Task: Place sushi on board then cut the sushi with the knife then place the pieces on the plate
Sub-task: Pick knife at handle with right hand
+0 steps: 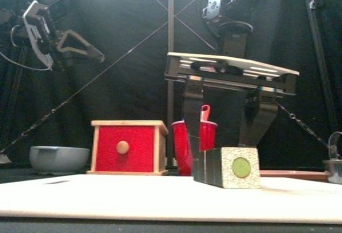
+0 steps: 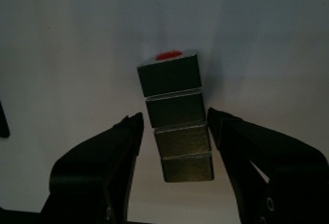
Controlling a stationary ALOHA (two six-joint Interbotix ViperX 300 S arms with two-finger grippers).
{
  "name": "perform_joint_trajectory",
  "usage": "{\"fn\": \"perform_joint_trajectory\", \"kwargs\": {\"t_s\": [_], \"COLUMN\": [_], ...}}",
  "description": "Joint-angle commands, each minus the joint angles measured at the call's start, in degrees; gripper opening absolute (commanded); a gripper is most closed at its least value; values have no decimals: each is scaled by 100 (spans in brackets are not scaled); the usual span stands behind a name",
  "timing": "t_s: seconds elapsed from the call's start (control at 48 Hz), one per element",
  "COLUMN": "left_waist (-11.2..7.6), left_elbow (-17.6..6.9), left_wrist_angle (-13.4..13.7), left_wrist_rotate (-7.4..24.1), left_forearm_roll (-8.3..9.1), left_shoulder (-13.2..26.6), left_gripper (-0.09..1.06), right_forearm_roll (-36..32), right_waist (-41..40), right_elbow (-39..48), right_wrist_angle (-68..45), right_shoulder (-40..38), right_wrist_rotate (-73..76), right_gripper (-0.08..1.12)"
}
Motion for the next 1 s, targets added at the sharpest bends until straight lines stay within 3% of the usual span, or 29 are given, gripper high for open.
{"fn": "perform_joint_trajectory", "kwargs": {"t_s": [0.021, 0.312, 0.583, 1.0], "left_waist": [18, 18, 18, 26], "left_elbow": [-70, -70, -70, -88], "left_wrist_angle": [9, 53, 53, 53], "left_wrist_rotate": [0, 0, -9, -9], "left_forearm_roll": [0, 9, -18, -360], "left_shoulder": [9, 9, 9, 9], "left_gripper": [-2, -2, -2, -2], "right_forearm_roll": [-18, -404, -422, 738], "right_waist": [-26, -35, -316, -1529], "right_elbow": [-167, -62, 97, -26], "right_wrist_angle": [18, 149, 123, 62], "right_shoulder": [-158, -747, -1538, -2391], "right_wrist_rotate": [-35, -580, -2039, -5379], "right_gripper": [88, 88, 88, 88]}}
